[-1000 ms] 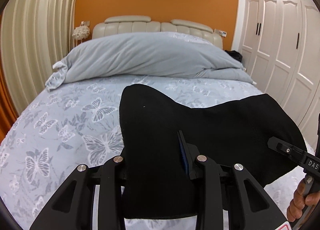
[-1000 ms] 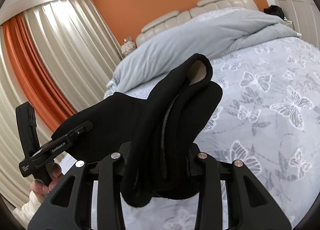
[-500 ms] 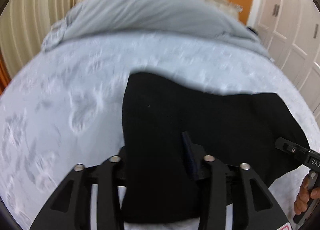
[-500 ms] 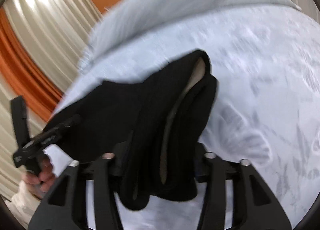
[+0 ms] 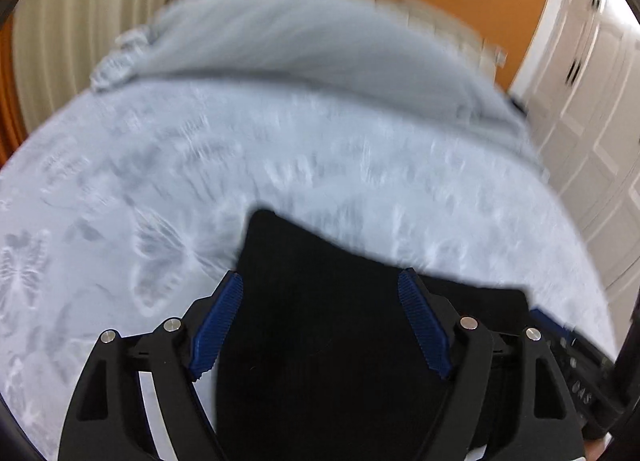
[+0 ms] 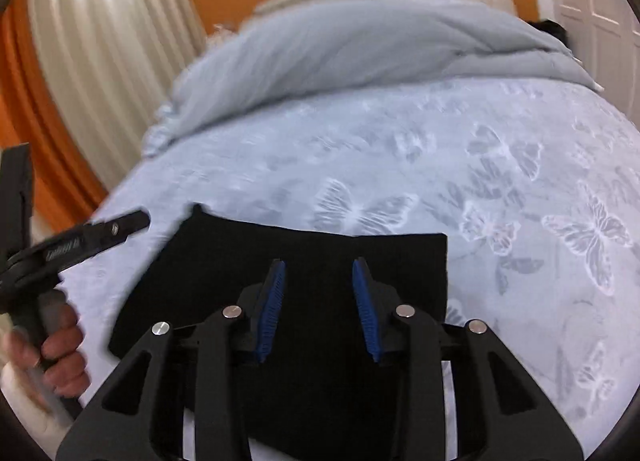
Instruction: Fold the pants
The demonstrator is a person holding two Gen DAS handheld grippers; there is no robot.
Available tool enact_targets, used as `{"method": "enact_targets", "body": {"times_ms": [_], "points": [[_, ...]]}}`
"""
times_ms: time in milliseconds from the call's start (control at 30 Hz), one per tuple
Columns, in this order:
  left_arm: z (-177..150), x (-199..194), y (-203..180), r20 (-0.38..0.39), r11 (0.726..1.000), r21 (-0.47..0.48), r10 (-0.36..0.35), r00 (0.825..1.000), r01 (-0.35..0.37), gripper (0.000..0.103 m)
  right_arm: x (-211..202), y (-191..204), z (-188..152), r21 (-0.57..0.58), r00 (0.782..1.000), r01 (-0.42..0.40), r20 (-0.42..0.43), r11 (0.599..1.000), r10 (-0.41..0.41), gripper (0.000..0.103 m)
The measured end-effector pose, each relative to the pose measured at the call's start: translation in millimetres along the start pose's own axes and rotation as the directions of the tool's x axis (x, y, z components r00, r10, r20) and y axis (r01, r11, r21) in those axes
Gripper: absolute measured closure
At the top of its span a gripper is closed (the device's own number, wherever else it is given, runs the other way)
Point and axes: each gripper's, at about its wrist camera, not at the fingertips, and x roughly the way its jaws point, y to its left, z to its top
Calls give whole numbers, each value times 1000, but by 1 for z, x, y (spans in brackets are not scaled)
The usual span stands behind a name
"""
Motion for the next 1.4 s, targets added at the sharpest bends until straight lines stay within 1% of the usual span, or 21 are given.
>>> {"method": "enact_targets", "body": {"times_ms": [33,100,167,233,300,333,400,467,533,567,600,633,700,833,967,1033,1067,1200,1267,1333,1400], "points": [[-1,16,2,-15,999,6,41,999,-41,26,25,-19,-5,51,998,35,-56,998,-33,74],[-9,56,10,-90,991,40,130,987,-127,20,28,-37,-9,104,999,-33,-15,994,34,75],[-14,70,33,-136,997,-68,34,990,-44,16,14,-34,-7,104,998,-33,-44,994,38,73],[-13,55,55,-170,980,-194,-72,983,38,17,-9,-29,-9,95,998,-32,-59,995,38,59],[-20,26,69,-145,970,-233,-107,984,72,19,-38,-30,-20,73,999,2,-33,997,0,11],[-26,9,77,-114,973,-222,-96,989,68,18,-49,-30,-29,55,1000,9,-18,998,-8,7],[-41,-12,88,-99,983,-180,-60,993,41,11,-44,-31,-41,35,997,-2,-74,999,4,7],[-55,-3,91,-169,985,-167,-77,983,49,11,-17,-39,-51,87,984,-23,-174,996,38,8],[-71,17,91,-238,967,-232,-163,958,107,12,4,-46,-63,223,961,-126,-215,967,175,40],[-72,15,89,-215,966,-234,-158,964,107,18,3,-49,-64,273,960,-144,-196,951,202,51],[-71,12,82,-207,963,-223,-196,959,149,56,-5,-47,-61,283,962,-151,-180,947,207,68],[-69,8,78,-224,948,-243,-262,939,207,70,-20,-41,-56,262,963,-158,-171,952,207,69],[-65,-20,74,-209,948,-251,-253,945,198,83,-54,-31,-55,235,955,-216,-153,948,255,70],[-81,-97,67,-211,963,-156,-248,945,218,85,-129,-20,-92,219,941,-236,-192,947,279,70],[-141,-160,66,-252,984,-81,-174,952,158,94,-147,-38,-163,316,910,-163,-317,935,266,61],[-164,-162,66,-291,982,-100,-183,939,161,85,-139,-47,-187,327,902,-69,-382,942,199,44],[-170,-159,65,-304,980,-115,-193,933,165,68,-139,-52,-188,346,913,-65,-359,936,196,31],[-158,-155,73,-178,974,-181,-169,969,137,35,-160,-65,-176,423,955,-98,-216,901,205,23],[-144,-142,71,-148,976,-155,-175,973,152,12,-161,-68,-175,471,953,-136,-178,872,245,22],[-144,-122,69,-197,972,-155,-205,959,176,12,-158,-66,-172,471,951,-155,-167,869,260,21],[-153,-97,66,-271,951,-196,-285,919,238,13,-147,-63,-171,452,951,-140,-185,881,246,17]]}}
